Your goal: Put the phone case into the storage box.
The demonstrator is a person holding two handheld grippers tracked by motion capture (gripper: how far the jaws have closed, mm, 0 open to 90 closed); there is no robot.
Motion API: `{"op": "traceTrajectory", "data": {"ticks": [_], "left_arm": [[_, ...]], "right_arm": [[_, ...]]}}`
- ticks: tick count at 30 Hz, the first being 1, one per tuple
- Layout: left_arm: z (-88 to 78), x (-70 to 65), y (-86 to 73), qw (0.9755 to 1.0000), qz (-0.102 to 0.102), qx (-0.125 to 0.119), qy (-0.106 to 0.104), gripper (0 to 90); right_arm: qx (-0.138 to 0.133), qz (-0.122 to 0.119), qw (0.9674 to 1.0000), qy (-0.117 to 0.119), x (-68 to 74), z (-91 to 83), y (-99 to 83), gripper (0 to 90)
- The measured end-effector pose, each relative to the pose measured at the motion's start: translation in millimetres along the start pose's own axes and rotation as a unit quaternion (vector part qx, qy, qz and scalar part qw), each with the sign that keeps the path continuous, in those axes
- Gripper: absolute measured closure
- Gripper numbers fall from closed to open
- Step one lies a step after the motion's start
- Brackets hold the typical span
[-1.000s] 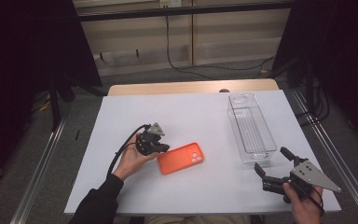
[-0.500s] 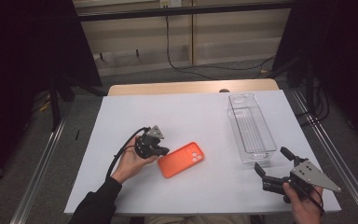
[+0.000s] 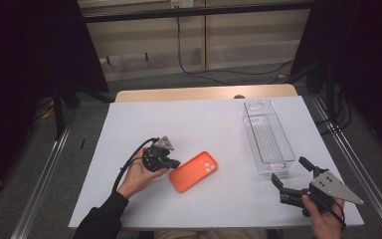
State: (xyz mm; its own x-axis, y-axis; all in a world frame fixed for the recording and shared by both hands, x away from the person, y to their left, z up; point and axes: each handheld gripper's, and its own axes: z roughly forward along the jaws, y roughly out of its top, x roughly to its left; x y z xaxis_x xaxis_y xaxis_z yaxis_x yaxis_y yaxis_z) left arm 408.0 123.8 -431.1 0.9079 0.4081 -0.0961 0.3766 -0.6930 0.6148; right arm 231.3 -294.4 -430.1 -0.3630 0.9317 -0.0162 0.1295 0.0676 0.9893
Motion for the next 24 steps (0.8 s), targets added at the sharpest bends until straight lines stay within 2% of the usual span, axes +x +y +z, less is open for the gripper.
{"op": "traceTrajectory", "data": {"ticks": [6,9,12,13,15,20,24], "left_arm": [[-0.3,-2.2,-2.0,0.9999,-0.008,-0.005,-0.007,90.0],[-1.0,-2.4,-2.1,1.0,-0.001,0.001,-0.01,90.0],[0.2,-3.3,-2.9,0.9998,-0.016,-0.008,-0.01,90.0],[-0.2,-1.7,-2.9,0.9999,-0.008,-0.001,-0.007,90.0],[0.9,-0.1,-4.0,0.9999,-0.016,-0.004,-0.003,88.2],[-4.1,3.7,-5.4,0.9995,-0.02,-0.023,0.011,82.9],[-10.5,3.9,-4.5,0.9984,-0.024,-0.046,0.021,73.8]], "right_arm": [[0.001,0.002,1.0,0.001,0.0,0.4,-0.4,0.0],[0.0,0.001,1.0,0.001,0.2,0.3,-0.1,0.0],[0.0,0.001,1.0,0.0,0.0,0.2,-0.1,0.0],[0.001,0.001,1.0,0.001,0.0,0.1,-0.1,0.0],[0.001,0.0,1.0,0.001,0.0,0.0,-0.1,0.0],[0.001,0.0,1.0,0.001,-0.4,-0.4,0.1,0.0],[0.001,0.0,1.0,0.001,-0.1,-0.1,0.0,0.0]]}}
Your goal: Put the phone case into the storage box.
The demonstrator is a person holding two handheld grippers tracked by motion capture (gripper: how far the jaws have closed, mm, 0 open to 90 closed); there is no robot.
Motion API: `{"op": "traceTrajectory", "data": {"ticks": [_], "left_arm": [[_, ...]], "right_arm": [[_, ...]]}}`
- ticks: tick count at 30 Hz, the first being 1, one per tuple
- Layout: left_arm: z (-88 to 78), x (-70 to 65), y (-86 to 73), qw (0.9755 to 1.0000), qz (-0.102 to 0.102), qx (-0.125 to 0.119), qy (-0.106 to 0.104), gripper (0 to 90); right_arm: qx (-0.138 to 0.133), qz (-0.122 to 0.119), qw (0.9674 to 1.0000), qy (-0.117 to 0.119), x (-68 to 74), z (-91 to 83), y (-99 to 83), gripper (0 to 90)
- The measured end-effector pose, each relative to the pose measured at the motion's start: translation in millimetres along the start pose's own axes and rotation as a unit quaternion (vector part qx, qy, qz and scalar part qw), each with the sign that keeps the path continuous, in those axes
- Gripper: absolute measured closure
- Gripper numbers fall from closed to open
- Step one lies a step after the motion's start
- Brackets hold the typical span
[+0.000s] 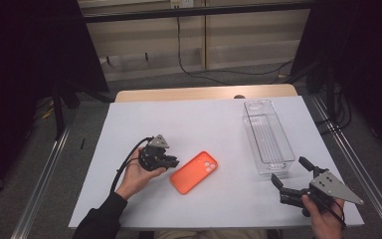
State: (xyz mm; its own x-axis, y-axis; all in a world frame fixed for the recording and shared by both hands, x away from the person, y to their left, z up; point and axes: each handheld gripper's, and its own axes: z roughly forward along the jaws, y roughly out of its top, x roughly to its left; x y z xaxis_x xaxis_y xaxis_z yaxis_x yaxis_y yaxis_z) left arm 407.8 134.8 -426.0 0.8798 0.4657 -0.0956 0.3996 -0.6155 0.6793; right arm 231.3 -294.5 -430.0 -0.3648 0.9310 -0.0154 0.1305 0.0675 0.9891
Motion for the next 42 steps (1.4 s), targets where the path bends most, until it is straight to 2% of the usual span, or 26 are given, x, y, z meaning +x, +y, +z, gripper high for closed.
{"op": "traceTrajectory", "data": {"ticks": [7,11,13,15,18,20,22,24,27,28,31,34,42], "left_arm": [[-4.7,-3.5,0.4,0.9994,-0.006,-0.031,0.013,60.6],[-6.2,-4.3,1.7,0.9986,-0.007,-0.045,0.029,41.3],[-6.7,-4.7,2.2,0.9978,-0.005,-0.046,0.047,28.4],[-6.9,-3.9,1.9,0.9978,-0.006,-0.047,0.045,25.4],[-6.5,-4.2,2.1,0.9972,-0.01,-0.049,0.056,15.8],[-7.3,-4.3,3.1,0.9973,-0.014,-0.048,0.053,11.5],[-8.2,-5.1,3.8,0.9973,-0.028,-0.051,0.044,11.0],[-9.7,-6.4,4.3,0.9975,-0.032,-0.05,0.037,10.7],[-10.5,-10.7,5.7,0.9972,-0.026,-0.046,0.052,7.8],[-10.4,-11.6,6.0,0.9974,-0.025,-0.046,0.051,7.5],[-8.9,-14.2,6.1,0.9981,-0.033,-0.047,0.023,7.7],[-7.9,-18.4,6.9,0.9983,-0.028,-0.044,0.025,6.6],[-4.8,-26.4,7.9,0.9993,-0.03,-0.021,-0.008,4.5]], "right_arm": [[0.0,0.0,1.0,0.0,0.1,0.1,-0.1,0.0],[0.001,0.0,1.0,0.001,0.0,-0.3,0.0,0.0],[0.0,0.0,1.0,0.001,0.0,-0.2,0.0,0.0],[0.001,0.0,1.0,0.002,0.1,-0.3,0.0,0.0],[0.001,0.0,1.0,0.002,0.0,-0.3,0.0,0.0],[0.0,0.0,1.0,0.002,0.1,-0.1,0.0,0.0],[0.0,0.0,1.0,0.002,0.2,-0.1,-0.1,0.0],[0.0,0.001,1.0,0.002,0.3,0.1,-0.1,0.0],[0.001,0.0,1.0,0.002,0.3,0.0,-0.1,0.0],[0.001,-0.001,1.0,0.002,0.3,0.0,-0.1,0.0],[0.001,0.0,1.0,0.002,0.4,0.3,-0.2,0.0],[0.001,-0.001,1.0,0.003,0.5,0.4,-0.3,0.0],[0.001,0.0,1.0,0.003,0.7,0.9,-0.5,0.0]]}}
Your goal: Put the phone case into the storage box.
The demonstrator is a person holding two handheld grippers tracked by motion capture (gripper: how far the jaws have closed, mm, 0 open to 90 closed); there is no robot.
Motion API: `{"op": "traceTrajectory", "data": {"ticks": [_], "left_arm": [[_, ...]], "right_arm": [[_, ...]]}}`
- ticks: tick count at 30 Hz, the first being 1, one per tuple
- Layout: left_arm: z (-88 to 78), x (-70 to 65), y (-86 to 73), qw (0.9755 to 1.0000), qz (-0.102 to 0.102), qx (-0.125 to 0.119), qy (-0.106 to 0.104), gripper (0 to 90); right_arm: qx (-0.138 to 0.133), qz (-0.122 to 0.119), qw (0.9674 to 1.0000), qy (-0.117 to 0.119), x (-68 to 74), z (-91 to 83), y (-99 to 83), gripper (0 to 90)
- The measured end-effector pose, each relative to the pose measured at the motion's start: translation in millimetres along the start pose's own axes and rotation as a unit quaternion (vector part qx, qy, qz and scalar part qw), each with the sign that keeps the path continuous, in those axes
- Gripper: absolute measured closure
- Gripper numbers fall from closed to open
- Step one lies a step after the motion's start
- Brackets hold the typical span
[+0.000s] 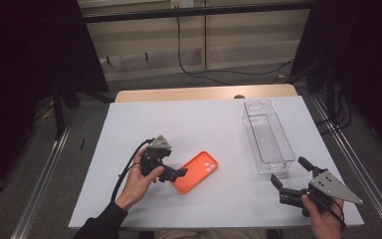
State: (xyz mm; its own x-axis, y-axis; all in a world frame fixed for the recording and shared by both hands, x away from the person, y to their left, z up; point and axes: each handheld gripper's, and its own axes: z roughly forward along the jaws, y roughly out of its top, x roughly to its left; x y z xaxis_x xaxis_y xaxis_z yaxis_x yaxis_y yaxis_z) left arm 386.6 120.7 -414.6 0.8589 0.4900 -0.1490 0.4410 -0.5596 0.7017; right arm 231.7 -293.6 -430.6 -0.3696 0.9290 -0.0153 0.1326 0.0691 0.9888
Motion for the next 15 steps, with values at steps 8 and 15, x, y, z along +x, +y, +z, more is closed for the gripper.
{"op": "traceTrajectory", "data": {"ticks": [8,15], "left_arm": [[7.5,-1.9,5.1,0.9998,-0.004,0.018,-0.007,4.4],[19.4,-1.9,11.5,0.9983,0.001,0.056,-0.019,4.9]], "right_arm": [[0.0,-0.001,1.0,-0.002,-0.3,-0.2,0.1,0.0],[0.0,0.0,1.0,-0.003,-0.3,0.2,0.0,0.0]]}}
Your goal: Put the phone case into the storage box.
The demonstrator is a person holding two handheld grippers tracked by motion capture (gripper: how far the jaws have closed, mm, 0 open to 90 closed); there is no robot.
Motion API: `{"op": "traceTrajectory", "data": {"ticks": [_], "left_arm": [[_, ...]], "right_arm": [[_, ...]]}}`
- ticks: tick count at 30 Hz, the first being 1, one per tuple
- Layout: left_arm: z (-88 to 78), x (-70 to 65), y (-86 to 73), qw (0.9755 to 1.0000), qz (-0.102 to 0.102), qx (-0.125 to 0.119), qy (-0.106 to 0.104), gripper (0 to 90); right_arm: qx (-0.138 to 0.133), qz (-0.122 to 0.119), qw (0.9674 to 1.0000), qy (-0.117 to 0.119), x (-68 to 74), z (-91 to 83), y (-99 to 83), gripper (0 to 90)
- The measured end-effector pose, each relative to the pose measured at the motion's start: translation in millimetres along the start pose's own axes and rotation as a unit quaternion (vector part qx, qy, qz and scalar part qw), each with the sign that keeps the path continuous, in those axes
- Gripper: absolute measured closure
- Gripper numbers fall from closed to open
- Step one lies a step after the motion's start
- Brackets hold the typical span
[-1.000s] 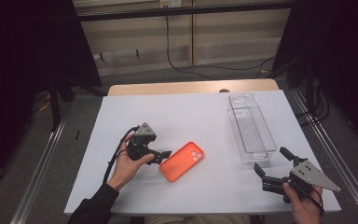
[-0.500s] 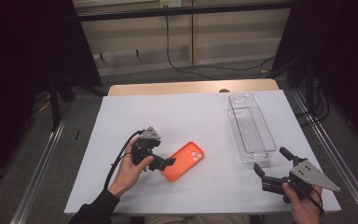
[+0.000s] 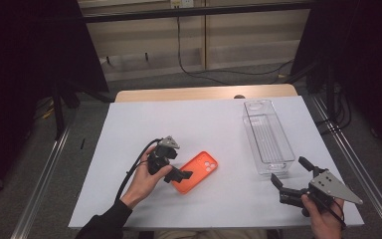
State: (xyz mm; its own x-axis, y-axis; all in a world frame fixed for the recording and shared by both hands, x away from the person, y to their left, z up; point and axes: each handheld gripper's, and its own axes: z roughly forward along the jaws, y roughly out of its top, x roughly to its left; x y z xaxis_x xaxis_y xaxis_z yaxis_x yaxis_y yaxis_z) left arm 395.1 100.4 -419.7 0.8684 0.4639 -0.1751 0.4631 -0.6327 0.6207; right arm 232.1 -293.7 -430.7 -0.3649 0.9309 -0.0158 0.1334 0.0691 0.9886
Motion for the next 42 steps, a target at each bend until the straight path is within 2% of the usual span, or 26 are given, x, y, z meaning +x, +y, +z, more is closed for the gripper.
{"op": "traceTrajectory", "data": {"ticks": [6,9,11,13,15,20,23,32,42], "left_arm": [[8.3,1.2,6.9,0.9999,-0.007,0.012,-0.009,4.8],[13.9,-0.2,9.9,0.9998,-0.005,0.018,-0.008,4.8],[18.3,0.1,11.8,0.9994,-0.001,0.031,-0.013,4.8],[23.2,0.5,14.2,0.999,0.005,0.043,-0.01,5.0],[27.6,0.6,15.9,0.9988,-0.001,0.047,-0.01,5.0],[33.9,-1.2,18.5,0.9981,0.003,0.06,-0.01,5.0],[39.2,-2.1,18.3,0.9976,0.001,0.069,-0.001,4.9],[42.3,-5.9,20.7,0.9976,0.004,0.068,-0.008,4.9],[47.6,-15.5,22.3,0.996,0.019,0.086,0.014,2.7]], "right_arm": [[0.001,0.0,1.0,0.0,0.0,0.2,0.0,0.0],[0.001,0.0,1.0,0.0,-0.4,0.1,0.0,0.0],[0.001,0.0,1.0,0.001,-0.4,0.1,-0.1,0.0],[0.002,-0.001,1.0,0.001,-0.3,0.3,-0.1,0.0],[0.002,0.0,1.0,0.002,-0.2,0.5,-0.1,0.0],[0.002,0.0,1.0,0.001,-0.4,0.6,-0.2,0.0],[0.002,-0.001,1.0,0.002,-0.3,0.5,-0.2,0.0],[0.002,-0.001,1.0,0.002,-0.3,0.5,-0.2,0.0],[0.002,-0.002,1.0,0.002,-0.4,0.7,-0.2,0.0]]}}
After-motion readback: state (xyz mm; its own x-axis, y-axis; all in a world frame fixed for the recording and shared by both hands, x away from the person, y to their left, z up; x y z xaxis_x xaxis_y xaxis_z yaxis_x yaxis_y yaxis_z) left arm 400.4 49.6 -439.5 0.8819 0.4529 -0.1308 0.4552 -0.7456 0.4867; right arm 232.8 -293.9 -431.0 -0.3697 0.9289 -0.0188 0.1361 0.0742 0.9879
